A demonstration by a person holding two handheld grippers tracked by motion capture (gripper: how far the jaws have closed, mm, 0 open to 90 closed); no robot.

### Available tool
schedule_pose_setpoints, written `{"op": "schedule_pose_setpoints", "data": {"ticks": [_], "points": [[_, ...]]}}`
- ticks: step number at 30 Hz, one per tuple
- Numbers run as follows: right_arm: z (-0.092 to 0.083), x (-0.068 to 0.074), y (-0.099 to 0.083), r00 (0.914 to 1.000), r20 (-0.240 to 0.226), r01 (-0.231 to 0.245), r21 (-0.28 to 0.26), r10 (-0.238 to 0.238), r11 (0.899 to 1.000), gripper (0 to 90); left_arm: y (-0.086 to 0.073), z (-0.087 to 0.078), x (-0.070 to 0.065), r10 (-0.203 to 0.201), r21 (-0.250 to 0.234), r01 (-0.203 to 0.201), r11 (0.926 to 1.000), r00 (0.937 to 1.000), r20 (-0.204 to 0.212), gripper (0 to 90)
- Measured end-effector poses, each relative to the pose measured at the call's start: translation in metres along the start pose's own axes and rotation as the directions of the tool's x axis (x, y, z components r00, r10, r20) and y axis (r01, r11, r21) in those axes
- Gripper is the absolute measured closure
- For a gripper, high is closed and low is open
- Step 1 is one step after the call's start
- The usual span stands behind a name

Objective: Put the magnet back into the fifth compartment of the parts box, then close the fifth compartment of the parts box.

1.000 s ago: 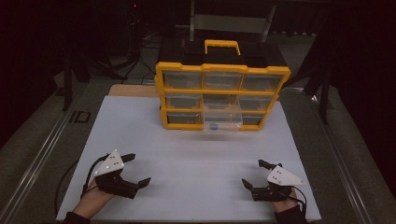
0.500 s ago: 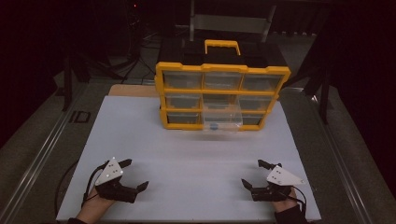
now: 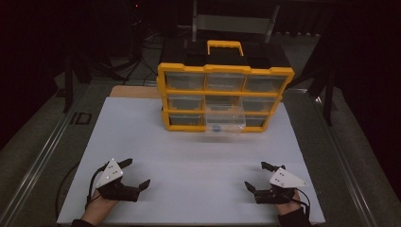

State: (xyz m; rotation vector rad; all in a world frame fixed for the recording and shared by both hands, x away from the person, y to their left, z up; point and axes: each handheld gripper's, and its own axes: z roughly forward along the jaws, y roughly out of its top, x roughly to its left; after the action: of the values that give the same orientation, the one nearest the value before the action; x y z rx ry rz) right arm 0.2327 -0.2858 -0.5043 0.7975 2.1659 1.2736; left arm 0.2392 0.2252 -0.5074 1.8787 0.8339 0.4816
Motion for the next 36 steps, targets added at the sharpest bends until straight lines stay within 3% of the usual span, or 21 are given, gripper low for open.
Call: {"op": "schedule_pose_setpoints", "data": {"ticks": [2,3,5,6,11,36], "points": [[0.000,0.000,0.000,1.0000,-0.004,0.004,0.004,-0.004,1.000,8.3,0.000,0.000,0.001,-0.008,-0.001,0.008,1.0000,0.9998,-0.017,0.0],[0.001,0.000,0.000,1.0000,-0.007,0.003,0.003,-0.003,1.000,8.3,-0.001,-0.002,0.002,-0.012,-0.005,0.011,0.9999,0.9973,-0.073,0.0],[0.001,0.000,-0.001,1.0000,-0.008,0.002,0.003,-0.002,1.000,8.3,-0.001,-0.003,0.003,-0.020,-0.017,0.018,0.9997,0.9961,-0.086,0.0],[0.001,0.000,-0.001,1.0000,-0.007,0.001,0.005,-0.001,1.000,8.3,-0.001,-0.006,0.005,-0.032,-0.042,0.028,0.9987,0.9926,-0.117,0.0],[0.001,-0.001,-0.001,1.0000,-0.006,-0.004,0.003,0.004,1.000,8.3,-0.001,-0.010,0.006,-0.047,-0.072,0.037,0.9967,0.9899,-0.134,0.0],[0.001,-0.001,0.002,0.9998,-0.016,-0.008,-0.012,0.008,1.000,8.3,-0.003,-0.012,0.006,-0.049,-0.064,0.042,0.9970,0.9926,-0.111,0.0]]}}
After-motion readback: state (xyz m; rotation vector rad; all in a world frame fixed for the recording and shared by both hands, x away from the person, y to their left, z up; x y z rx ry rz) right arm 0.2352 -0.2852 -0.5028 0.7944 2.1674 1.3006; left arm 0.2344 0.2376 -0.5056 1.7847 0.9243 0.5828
